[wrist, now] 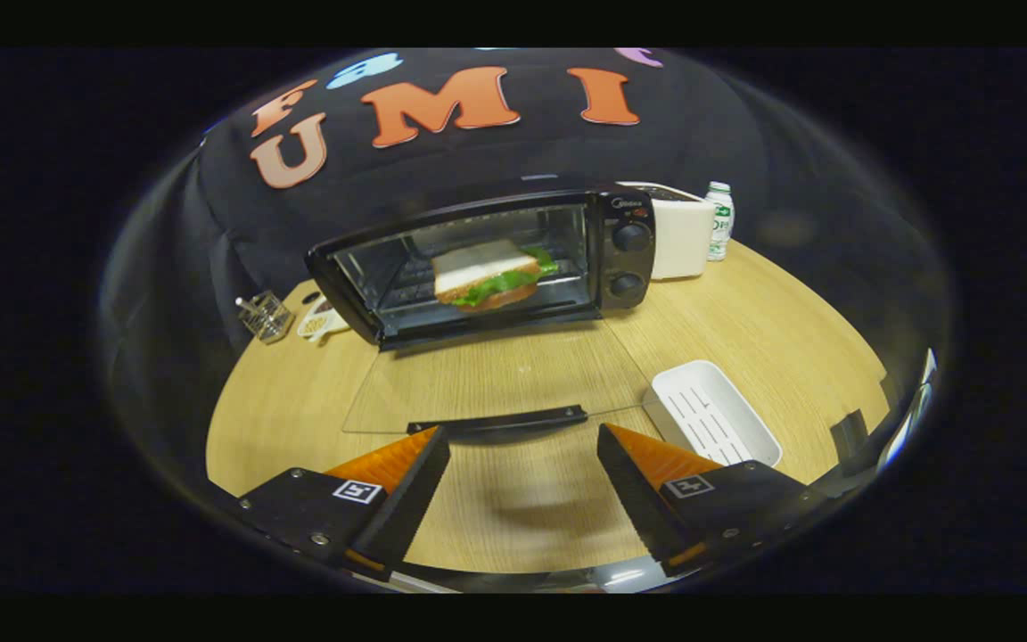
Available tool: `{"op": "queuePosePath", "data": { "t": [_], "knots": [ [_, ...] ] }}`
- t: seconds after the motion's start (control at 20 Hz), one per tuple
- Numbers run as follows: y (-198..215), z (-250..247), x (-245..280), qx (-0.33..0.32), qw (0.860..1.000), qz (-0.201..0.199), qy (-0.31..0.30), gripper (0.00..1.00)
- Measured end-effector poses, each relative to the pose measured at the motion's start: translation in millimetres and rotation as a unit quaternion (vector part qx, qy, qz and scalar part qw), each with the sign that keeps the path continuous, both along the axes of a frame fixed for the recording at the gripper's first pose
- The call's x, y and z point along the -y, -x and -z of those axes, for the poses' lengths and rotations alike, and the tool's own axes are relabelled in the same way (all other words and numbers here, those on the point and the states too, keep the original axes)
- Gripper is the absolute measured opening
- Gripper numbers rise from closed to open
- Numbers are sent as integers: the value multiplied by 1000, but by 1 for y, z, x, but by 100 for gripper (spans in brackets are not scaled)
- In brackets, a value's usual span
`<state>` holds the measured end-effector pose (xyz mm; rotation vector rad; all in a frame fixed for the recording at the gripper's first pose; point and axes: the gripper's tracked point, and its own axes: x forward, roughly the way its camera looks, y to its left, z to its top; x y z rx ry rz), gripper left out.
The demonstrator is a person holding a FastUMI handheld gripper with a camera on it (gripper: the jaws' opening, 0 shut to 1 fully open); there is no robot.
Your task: Open the toaster oven, put the food inside, and close the toaster oven door.
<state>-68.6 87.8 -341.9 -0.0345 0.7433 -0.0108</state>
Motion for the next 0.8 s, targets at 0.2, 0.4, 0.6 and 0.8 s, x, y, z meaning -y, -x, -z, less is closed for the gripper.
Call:
{"op": "queuePosePath", "data": {
  "t": [0.2,0.4,0.6,0.8],
  "knots": [
    [-1,24,5,-21,999,-22,33,99],
    [-16,39,10,-24,999,-23,42,100],
    [-24,53,11,-28,996,-47,70,100],
    [-29,58,5,-14,993,-67,96,100]
  ]
}}
